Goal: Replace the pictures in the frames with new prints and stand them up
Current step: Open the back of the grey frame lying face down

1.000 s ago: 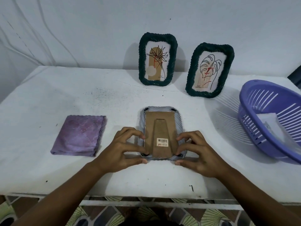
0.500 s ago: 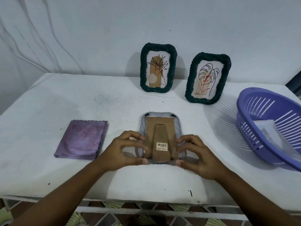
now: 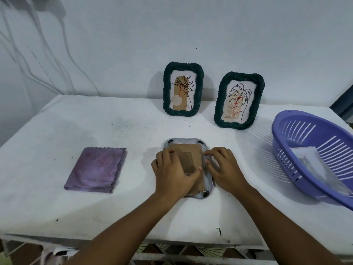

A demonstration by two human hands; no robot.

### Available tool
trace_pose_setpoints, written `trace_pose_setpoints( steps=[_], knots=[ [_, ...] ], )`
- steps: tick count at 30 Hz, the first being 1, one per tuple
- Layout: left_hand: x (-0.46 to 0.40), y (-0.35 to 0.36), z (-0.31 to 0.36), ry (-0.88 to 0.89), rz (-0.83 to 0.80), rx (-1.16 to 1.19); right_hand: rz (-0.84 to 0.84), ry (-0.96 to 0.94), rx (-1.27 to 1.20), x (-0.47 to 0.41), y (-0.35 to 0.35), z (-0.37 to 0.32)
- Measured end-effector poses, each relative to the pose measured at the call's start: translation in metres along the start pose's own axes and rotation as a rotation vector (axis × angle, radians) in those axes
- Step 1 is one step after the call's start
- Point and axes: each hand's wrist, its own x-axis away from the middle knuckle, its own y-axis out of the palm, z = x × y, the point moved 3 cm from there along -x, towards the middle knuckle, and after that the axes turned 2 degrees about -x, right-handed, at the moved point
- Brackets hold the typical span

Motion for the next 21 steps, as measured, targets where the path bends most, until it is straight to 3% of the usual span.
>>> trace_pose_setpoints(
  steps=[9, 21],
  knots=[
    [0.0007, 0.0095, -0.0019, -0.072, 0.071, -0.049, 0.000, -0.017, 0.066, 0.0015, 0.0015, -0.0010],
    [0.0000, 0.0017, 0.0004, -0.185, -0.042, 0.239, -0.013, -0.019, 0.098, 0.0004, 0.0007, -0.0026]
  ],
)
